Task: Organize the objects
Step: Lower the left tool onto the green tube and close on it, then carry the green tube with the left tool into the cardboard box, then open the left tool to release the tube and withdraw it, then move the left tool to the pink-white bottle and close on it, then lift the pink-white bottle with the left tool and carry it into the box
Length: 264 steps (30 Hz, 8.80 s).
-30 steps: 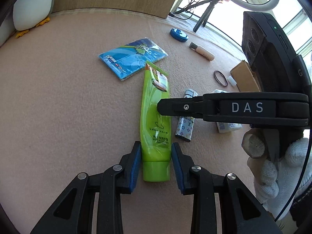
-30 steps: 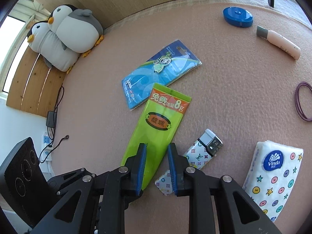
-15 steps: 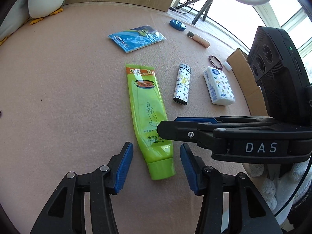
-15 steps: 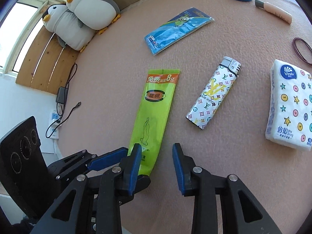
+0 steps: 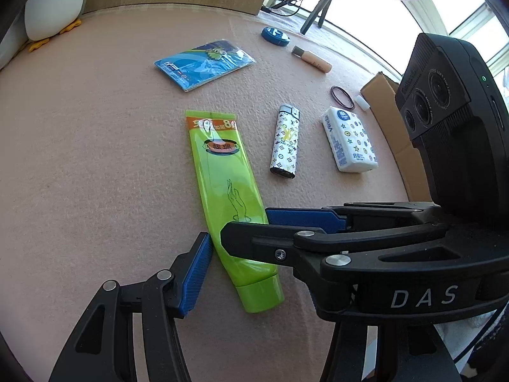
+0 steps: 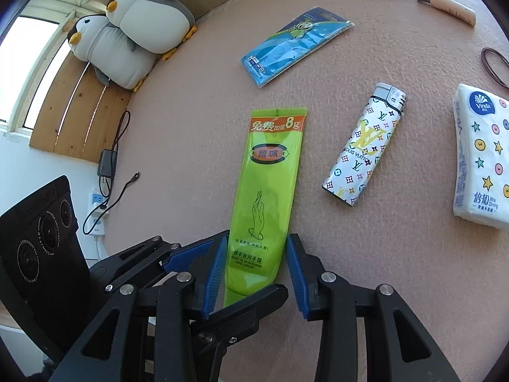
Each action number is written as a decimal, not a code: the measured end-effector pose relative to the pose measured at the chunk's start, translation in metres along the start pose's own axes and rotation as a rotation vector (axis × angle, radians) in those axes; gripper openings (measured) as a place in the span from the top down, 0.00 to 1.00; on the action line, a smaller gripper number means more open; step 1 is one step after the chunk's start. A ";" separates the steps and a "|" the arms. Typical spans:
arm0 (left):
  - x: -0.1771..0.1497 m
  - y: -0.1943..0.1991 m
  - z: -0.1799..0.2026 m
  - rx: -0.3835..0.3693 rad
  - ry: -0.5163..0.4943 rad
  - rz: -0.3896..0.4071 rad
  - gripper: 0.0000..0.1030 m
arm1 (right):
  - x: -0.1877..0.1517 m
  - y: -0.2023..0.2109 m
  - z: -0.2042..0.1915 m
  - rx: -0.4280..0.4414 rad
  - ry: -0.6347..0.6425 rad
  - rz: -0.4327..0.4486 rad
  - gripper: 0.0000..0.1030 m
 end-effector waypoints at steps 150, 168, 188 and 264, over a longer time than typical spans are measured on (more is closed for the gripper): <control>0.235 -0.019 0.071 0.089 -0.035 0.204 0.49 | 0.103 0.125 0.158 -0.226 -0.112 0.249 0.71; 0.301 -0.156 0.124 0.105 -0.198 -0.005 0.56 | 0.111 0.107 0.182 -0.220 -0.140 0.196 0.74; 0.251 -0.141 0.086 0.258 -0.343 -0.016 0.65 | 0.077 0.115 0.182 -0.259 -0.149 0.150 0.76; 0.015 -0.012 0.016 0.103 -0.136 0.006 0.79 | -0.063 0.084 0.105 -0.554 0.316 0.036 0.73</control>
Point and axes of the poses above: each gripper's, at about its wrist camera, not at the fingertips, and y roughly against the way its jaws point, z to its right, x to its top, the point moved 6 cm from there along -y, roughly the way its jaws point, and after that the axes turned 1 degree about -z, right-handed, at the moved point
